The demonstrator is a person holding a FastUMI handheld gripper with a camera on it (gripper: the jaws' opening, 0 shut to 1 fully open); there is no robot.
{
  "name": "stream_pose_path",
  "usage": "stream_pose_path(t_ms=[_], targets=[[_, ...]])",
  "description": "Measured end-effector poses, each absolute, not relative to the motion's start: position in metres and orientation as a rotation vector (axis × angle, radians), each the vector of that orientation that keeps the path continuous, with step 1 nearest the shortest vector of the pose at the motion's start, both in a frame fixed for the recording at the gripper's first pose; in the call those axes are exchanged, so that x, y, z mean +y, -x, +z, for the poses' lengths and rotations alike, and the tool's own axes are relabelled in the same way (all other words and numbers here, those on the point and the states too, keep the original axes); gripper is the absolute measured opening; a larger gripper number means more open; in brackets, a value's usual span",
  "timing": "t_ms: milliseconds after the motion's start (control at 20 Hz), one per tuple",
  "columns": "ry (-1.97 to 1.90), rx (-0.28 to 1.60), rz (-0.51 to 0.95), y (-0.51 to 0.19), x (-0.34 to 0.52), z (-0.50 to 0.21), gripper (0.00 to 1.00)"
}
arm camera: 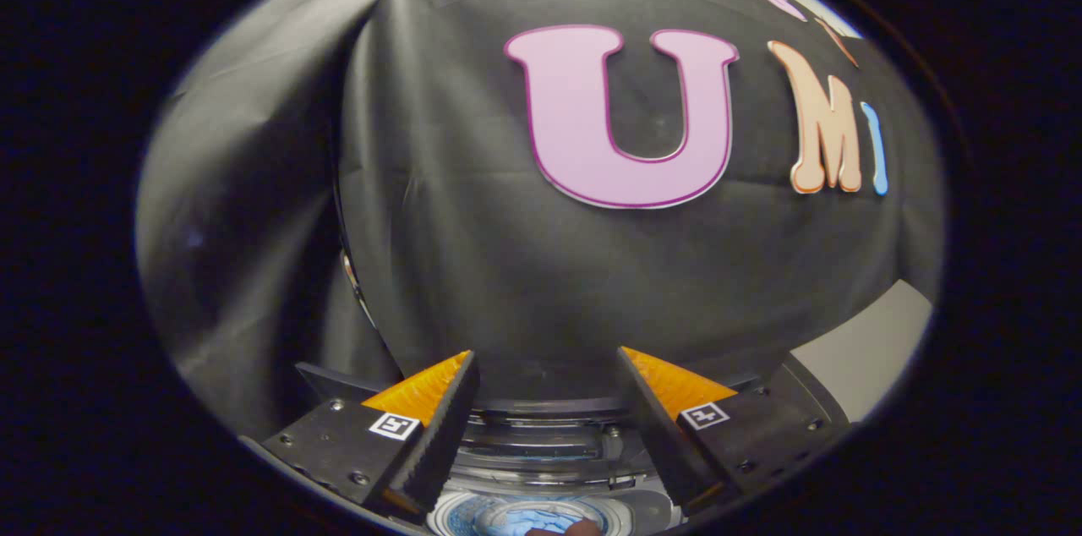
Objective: Put the clothes into the washing machine and then close the washing machine lid.
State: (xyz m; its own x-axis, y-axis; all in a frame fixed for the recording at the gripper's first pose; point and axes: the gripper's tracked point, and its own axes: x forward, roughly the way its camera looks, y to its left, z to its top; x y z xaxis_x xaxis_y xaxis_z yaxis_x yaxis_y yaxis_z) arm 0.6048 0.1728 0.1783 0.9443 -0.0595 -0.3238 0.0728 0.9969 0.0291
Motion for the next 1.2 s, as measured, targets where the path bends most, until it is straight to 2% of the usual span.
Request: stream_pose_path(t_ms=[650,1200], targets=[[-0.078,0.421,-0.01,-0.6105,0.1827,0.163,0.97],[-0.08,0.414,0.017,-0.6098,0.1843,0.1662,0.97]])
